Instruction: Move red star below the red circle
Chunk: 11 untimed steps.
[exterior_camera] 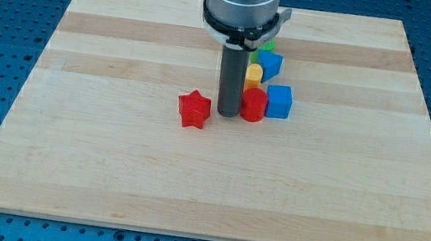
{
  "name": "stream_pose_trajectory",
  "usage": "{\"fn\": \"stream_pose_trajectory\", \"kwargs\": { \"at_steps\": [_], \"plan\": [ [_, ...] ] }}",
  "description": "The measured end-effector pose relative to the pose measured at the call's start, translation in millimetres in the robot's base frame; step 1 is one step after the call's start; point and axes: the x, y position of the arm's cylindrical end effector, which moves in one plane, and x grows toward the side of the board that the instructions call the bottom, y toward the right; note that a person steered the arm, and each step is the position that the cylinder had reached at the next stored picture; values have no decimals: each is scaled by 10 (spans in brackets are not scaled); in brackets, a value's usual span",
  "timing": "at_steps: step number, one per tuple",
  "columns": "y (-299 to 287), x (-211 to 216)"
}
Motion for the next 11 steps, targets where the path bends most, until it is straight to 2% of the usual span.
{"fn": "stream_pose_trajectory", "kwargs": {
  "at_steps": [2, 3, 4, 6, 9, 11],
  "plan": [
    [-211, 513],
    [-645, 647],
    [-974, 512],
    [-1079, -131],
    [-631, -98],
    [-680, 56]
  ]
}}
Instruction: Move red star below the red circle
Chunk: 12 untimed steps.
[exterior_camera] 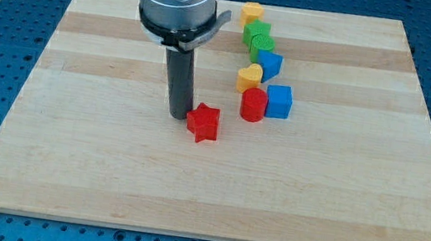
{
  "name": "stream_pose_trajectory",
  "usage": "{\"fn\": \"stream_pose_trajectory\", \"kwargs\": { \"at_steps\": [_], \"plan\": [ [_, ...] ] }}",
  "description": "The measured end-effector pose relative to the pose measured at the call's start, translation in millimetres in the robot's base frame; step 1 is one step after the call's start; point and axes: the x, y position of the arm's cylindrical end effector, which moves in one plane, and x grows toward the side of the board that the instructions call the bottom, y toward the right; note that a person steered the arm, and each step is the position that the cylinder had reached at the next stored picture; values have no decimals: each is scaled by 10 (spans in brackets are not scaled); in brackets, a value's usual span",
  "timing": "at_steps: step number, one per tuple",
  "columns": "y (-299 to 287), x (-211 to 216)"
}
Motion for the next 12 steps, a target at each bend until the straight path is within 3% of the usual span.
{"fn": "stream_pose_trajectory", "kwargs": {
  "at_steps": [7, 10, 12],
  "plan": [
    [646, 476],
    [918, 1073],
    [1112, 877]
  ]
}}
